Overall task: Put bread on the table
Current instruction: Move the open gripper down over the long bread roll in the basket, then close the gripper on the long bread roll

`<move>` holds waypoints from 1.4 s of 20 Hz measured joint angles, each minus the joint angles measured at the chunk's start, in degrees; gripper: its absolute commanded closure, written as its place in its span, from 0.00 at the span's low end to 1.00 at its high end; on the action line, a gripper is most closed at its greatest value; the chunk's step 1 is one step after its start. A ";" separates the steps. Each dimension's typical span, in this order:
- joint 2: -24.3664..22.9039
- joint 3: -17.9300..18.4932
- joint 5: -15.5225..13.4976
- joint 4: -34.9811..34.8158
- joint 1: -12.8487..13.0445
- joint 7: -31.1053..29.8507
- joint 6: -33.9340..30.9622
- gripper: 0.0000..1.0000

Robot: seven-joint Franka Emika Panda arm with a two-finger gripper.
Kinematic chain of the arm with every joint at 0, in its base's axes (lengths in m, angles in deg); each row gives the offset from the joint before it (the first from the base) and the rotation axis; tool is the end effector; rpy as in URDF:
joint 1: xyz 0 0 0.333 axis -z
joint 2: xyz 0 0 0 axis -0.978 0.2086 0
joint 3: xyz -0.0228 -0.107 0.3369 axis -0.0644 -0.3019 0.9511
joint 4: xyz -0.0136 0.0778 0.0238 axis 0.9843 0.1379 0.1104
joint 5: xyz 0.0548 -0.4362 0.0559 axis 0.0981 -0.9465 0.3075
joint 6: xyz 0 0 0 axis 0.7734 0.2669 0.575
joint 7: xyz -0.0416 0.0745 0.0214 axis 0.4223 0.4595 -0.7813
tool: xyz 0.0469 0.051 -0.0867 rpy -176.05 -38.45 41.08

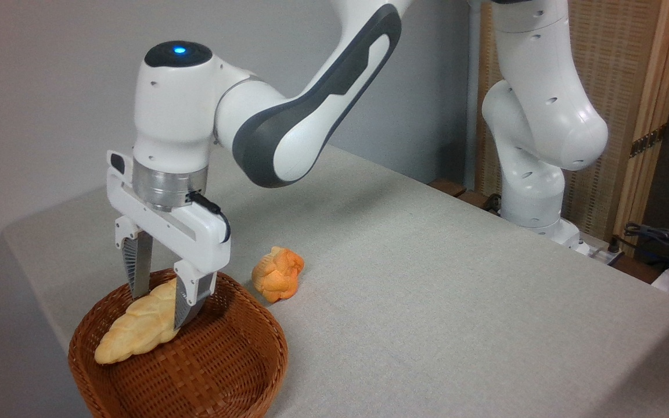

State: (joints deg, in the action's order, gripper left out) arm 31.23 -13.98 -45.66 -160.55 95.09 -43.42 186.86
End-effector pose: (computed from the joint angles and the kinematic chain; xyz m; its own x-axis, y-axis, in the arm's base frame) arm 0.6878 -0.1321 0.4444 0.8164 -0.4612 0.3477 -0.5045 -0.8624 0.0407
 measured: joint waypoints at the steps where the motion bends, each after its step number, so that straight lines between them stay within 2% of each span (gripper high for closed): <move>1: 0.65 -0.07 -0.10 0.58 0.02 -0.25 0.00 0.00; 4: 1.70 -0.41 -1.41 1.41 0.01 -0.32 0.12 0.00; 11: 1.97 -0.54 -1.44 1.50 0.01 -0.29 0.48 0.00; 15: 2.19 -0.54 0.25 1.50 0.01 0.98 0.48 0.00; 19: 2.87 -0.56 0.70 1.50 0.02 1.40 0.48 0.00; 20: 3.02 -0.59 0.70 1.51 0.02 1.43 0.49 0.08; 22: 3.17 -0.61 0.70 1.54 0.03 1.46 0.50 0.43; 23: 3.18 -0.61 0.70 1.56 0.03 1.46 0.50 0.53; 25: 3.18 -0.61 0.70 1.63 0.03 1.46 0.50 0.60; 28: 3.18 -0.61 0.71 1.76 0.03 1.46 0.50 0.61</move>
State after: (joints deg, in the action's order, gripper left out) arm 34.41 -14.59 -44.95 -158.78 95.11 -41.95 187.36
